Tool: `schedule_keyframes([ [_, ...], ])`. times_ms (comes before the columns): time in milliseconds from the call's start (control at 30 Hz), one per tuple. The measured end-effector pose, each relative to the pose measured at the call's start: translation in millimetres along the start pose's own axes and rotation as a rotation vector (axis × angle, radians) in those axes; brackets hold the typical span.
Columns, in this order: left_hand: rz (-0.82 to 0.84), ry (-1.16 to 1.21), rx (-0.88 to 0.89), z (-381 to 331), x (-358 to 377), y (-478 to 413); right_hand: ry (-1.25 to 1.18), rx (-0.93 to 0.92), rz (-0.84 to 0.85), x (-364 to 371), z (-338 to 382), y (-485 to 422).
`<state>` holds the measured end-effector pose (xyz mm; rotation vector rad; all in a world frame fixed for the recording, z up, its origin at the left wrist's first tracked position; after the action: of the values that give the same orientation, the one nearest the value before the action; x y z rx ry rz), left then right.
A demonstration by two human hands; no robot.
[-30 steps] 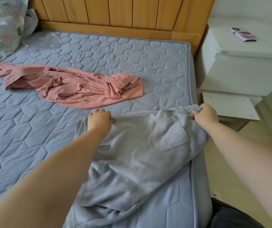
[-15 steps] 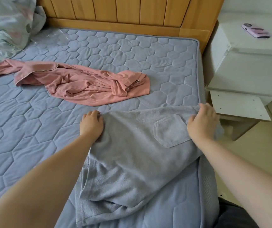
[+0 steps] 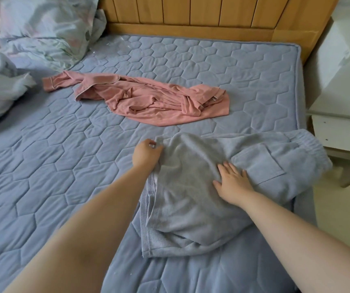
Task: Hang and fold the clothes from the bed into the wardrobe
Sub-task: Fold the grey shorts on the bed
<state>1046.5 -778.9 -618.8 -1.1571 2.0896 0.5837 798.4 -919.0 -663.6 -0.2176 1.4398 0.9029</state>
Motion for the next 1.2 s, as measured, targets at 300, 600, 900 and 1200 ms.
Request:
schedule_keyframes([
  [300, -0.115, 0.141, -0.165, 12.6, -19.7, -21.6, -0.126, -0.020, 0.122, -5.3, -4.0, -7.3],
  [600, 0.006, 0.193, -0.098, 15.7, -14.0, 3.0, 0.043, 0.047, -0.004, 2.3, -2.0, 4.6],
  [900, 0.061, 0.163, -0.034, 31.9, -23.9, 99.1, -0.401, -0.080, -0.175, 7.5, 58.4, 73.5],
  [1200, 0.258, 0.009, 0.086, 23.0, -9.1, 164.5, -0.312, -0.332, -0.268, 23.1, 67.4, 130.3],
])
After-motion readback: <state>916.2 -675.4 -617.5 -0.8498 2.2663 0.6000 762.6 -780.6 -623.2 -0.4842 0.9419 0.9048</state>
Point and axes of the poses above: each hand's wrist, its own y-axis away from the middle knuckle, its own x-axis out of the palm, z = x × y, the point moved 10 cm from there along -y, towards the middle knuckle, and after that the axes turned 7 degrees about x, right-handed, at the moved point
